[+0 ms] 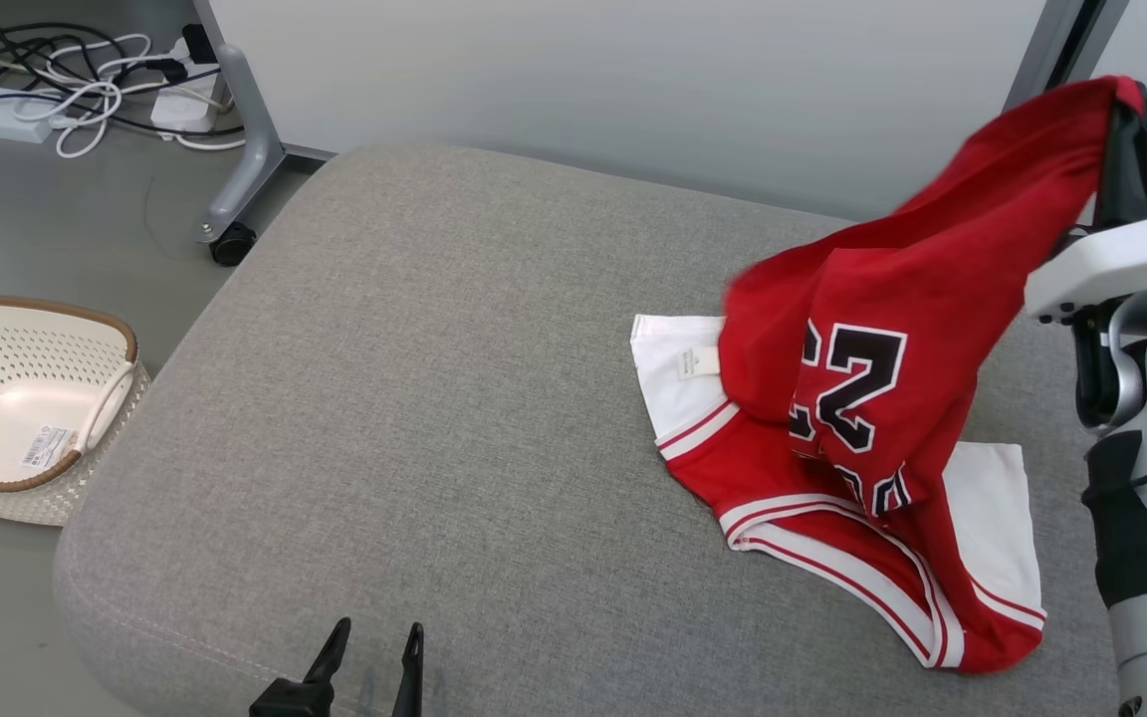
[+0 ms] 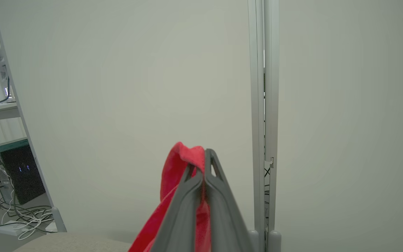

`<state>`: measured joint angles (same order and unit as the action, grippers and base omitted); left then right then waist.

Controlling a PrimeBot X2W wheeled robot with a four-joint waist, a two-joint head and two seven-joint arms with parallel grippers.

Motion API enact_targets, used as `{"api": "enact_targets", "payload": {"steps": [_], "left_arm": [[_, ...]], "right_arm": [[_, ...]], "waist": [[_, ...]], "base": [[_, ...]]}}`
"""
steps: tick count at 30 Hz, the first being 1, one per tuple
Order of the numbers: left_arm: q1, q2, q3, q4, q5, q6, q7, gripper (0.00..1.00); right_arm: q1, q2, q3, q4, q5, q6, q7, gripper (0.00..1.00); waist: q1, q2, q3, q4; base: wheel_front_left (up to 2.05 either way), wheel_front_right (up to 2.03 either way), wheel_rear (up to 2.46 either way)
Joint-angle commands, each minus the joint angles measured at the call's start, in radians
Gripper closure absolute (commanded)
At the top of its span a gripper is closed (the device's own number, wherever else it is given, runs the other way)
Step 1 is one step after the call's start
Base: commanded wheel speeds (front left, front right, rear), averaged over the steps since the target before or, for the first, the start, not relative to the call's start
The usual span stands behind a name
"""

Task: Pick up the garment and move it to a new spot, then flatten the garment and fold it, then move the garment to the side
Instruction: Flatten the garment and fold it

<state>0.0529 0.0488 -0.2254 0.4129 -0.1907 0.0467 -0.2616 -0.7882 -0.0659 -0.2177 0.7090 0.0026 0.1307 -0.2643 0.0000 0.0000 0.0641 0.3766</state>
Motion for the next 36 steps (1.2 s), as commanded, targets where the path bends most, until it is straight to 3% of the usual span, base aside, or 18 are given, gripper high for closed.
{"api": "enact_targets", "payload": {"steps": [1, 2, 3, 10, 25, 36], "left_arm": [[-0.017, 0.004, 0.004, 0.001, -0.003, 0.008, -0.005, 0.00], [-0.016, 0.004, 0.005, 0.004, -0.001, 0.008, -0.005, 0.00], [-0.014, 0.004, 0.008, 0.005, 0.000, 0.007, -0.005, 0.00], [-0.007, 0.004, 0.013, 0.005, -0.003, 0.009, -0.005, 0.00], [0.028, 0.004, 0.023, 0.005, -0.006, 0.007, -0.005, 0.00], [0.038, 0.004, 0.017, -0.005, -0.010, 0.007, -0.005, 0.00]], "right_arm": [[-0.003, -0.003, -0.010, 0.017, -0.010, 0.000, 0.000, 1.00], [-0.003, -0.001, -0.023, 0.046, -0.014, 0.000, 0.000, 0.69], [-0.003, -0.002, -0.040, 0.083, -0.028, 0.000, 0.000, 0.00], [0.016, 0.003, -0.048, 0.100, -0.039, 0.000, 0.000, 0.00], [0.420, 0.012, 0.226, -0.035, 0.266, 0.000, 0.000, 0.00], [0.627, 0.012, 0.350, -0.004, 0.343, 0.000, 0.000, 0.00]], "waist": [[0.0000, 0.0000, 0.002, 0.001], [0.0000, 0.0000, 0.003, 0.002], [0.0000, 0.0000, 0.003, 0.001], [0.0000, 0.0000, -0.001, -0.026], [0.0000, 0.0000, -0.081, -0.142], [0.0000, 0.0000, -0.083, -0.164]], "base": [[0.00, 0.00, 0.00], [0.00, 0.00, 0.00], [0.00, 0.00, 0.00], [0.00, 0.00, 0.00], [0.00, 0.00, 0.00], [0.00, 0.00, 0.00]]}}
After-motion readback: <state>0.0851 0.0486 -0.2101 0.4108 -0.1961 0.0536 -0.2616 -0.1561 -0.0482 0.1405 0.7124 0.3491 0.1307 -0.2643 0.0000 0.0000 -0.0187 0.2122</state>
